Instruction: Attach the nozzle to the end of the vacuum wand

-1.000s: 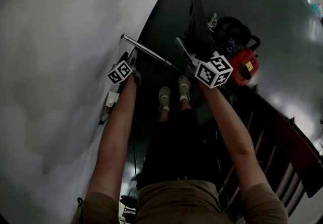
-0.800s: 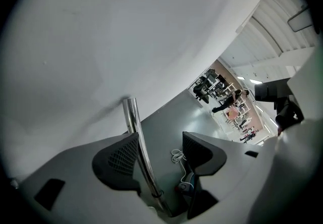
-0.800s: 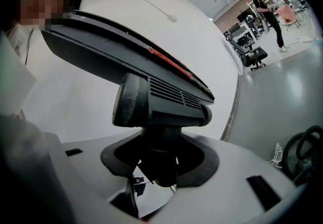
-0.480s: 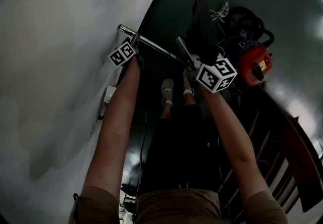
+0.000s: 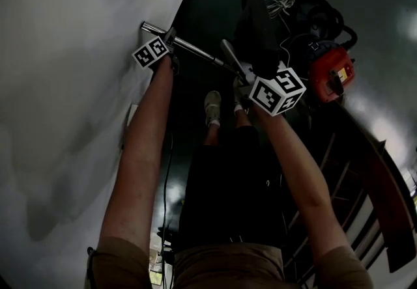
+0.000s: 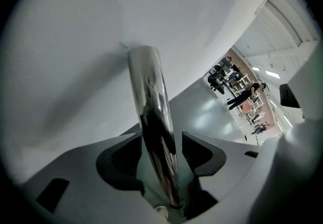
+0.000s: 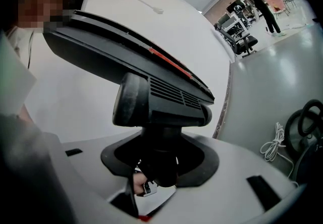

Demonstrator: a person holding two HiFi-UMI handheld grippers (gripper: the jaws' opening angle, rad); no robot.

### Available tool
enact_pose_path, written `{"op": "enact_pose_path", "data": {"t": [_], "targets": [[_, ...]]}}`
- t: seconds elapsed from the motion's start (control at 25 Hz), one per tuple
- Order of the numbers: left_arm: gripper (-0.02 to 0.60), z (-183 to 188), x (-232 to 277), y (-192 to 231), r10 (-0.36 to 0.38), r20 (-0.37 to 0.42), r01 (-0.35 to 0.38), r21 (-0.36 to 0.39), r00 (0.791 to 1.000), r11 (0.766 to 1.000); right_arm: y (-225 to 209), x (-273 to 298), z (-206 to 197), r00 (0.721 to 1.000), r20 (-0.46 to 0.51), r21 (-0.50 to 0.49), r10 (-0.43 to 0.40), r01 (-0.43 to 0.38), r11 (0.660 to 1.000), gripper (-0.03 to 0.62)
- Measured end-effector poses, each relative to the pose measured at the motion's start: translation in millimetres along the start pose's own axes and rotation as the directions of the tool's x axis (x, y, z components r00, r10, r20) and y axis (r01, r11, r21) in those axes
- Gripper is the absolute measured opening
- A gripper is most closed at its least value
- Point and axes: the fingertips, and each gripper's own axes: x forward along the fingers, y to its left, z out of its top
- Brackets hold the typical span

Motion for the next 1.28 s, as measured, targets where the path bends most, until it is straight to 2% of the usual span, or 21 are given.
{"op": "enact_pose_path", "data": {"t": [0.12, 0.24, 0.32, 0.48, 0.68, 0.76, 0.88, 1.0, 1.08, 1.12, 1.28], "targets": [[0.175, 0.9, 7.9, -3.1, -0.016, -0.01, 0.016, 0.004, 1.0, 1.0, -4.9, -4.4, -1.8, 1.0, 0.001, -0.003, -0.003, 0.003, 1.0, 0.183], [0.163, 4.7, 0.8, -10.8, -0.035, 0.044, 0.036, -0.02, 0.998, 0.999, -7.5, -12.9, -2.5, 1.0, 0.006, -0.004, -0.015, 0.015, 1.0, 0.183], [0.16, 5.7, -8.8, -26.7, -0.072, 0.092, 0.073, -0.009, 0.993, 0.997, -8.8, -20.7, -3.0, 1.0, 0.014, 0.003, -0.025, 0.025, 1.0, 0.183], [0.153, 5.7, -34.3, -86.0, -0.169, 0.166, 0.161, 0.06, 0.972, 0.985, -12.6, -48.3, 0.1, 0.997, 0.042, 0.026, -0.058, 0.057, 0.998, 0.183], [0.15, -2.1, -86.1, -157.7, -0.244, 0.196, 0.212, 0.173, 0.95, 0.962, 10.2, -103.4, 20.4, 0.987, 0.122, 0.052, -0.106, 0.1, 0.994, 0.183], [0.15, -4.9, -105.4, -193.8, -0.288, 0.195, 0.24, 0.235, 0.938, 0.942, 22.1, -135.6, 39.1, 0.975, 0.184, 0.043, -0.121, 0.115, 0.992, 0.183], [0.149, -18.5, -134.4, -249.4, -0.368, 0.157, 0.3, 0.338, 0.916, 0.892, 41.5, -186.2, 68.4, 0.954, 0.263, 0.021, -0.14, 0.139, 0.99, 0.183], [0.147, -41.0, -154.8, -285.8, -0.421, 0.092, 0.35, 0.413, 0.902, 0.841, 60.4, -219.1, 91.1, 0.935, 0.322, 0.005, -0.148, 0.154, 0.988, 0.183], [0.147, -61.9, -176.9, -316.0, -0.455, 0.042, 0.387, 0.462, 0.89, 0.798, 74.4, -248.0, 103.8, 0.918, 0.369, 0.007, -0.146, 0.154, 0.988, 0.183], [0.147, -74.3, -192.0, -335.4, -0.479, 0.014, 0.41, 0.493, 0.878, 0.767, 82.4, -265.4, 109.9, 0.909, 0.392, 0.003, -0.143, 0.154, 0.988, 0.183], [0.147, -131.5, -250.8, -405.9, -0.567, -0.088, 0.494, 0.611, 0.819, 0.619, 111.2, -329.8, 122.7, 0.881, 0.452, -0.02, -0.14, 0.167, 0.986, 0.183]]}}
